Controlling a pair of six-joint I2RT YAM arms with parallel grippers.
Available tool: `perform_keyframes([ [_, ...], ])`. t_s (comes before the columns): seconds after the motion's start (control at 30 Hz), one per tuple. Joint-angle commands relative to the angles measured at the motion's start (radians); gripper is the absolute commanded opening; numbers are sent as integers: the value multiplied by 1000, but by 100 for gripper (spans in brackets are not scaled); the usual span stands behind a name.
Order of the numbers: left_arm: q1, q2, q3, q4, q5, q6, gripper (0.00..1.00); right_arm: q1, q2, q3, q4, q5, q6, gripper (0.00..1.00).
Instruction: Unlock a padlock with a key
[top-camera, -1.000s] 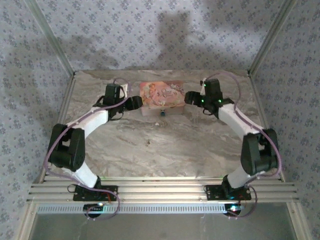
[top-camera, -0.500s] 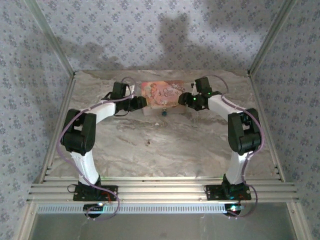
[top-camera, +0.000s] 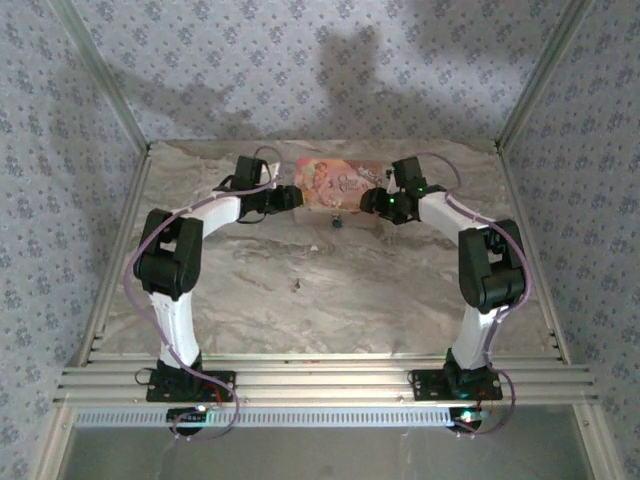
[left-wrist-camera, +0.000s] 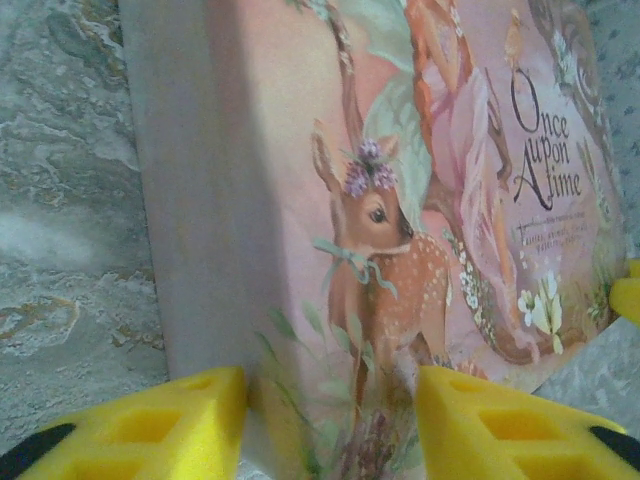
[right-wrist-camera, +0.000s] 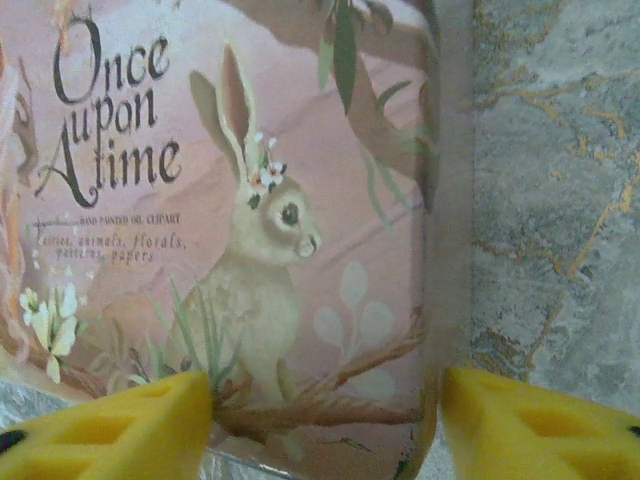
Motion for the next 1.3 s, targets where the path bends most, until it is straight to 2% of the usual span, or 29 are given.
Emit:
perform_keyframes([
  [0.0, -11, -51, 24, -116, -13, 58, 55, 10, -43, 54, -101, 7, -8, 71],
  [0.17, 54, -214, -12, -270, -104, 130, 62, 6, -137, 84, -181, 37, -23, 77],
  [0.33, 84, -413, -135, -450, -212, 175, 58, 15, -254, -10, -200, 55, -17, 77],
  [0.43, 41, -514, -249, -552, -234, 144, 53, 61, -320, -127, -192, 86, -11, 77],
  [0.57, -111, -617, -406, -552, -263, 25, 47, 197, -366, -267, -141, 129, 52, 76],
  [0.67, -216, -606, -464, -494, -246, -90, 42, 298, -368, -333, -84, 137, 107, 76],
  [0.77, -288, -550, -466, -454, -253, -88, 36, 364, -368, -364, -46, 145, 158, 76],
  [1.03, -300, -407, -397, -464, -239, 22, 26, 360, -425, -402, -86, 170, 149, 75],
  [1.27, -305, -333, -316, -521, -287, 94, 27, 353, -446, -443, -61, 162, 163, 75],
])
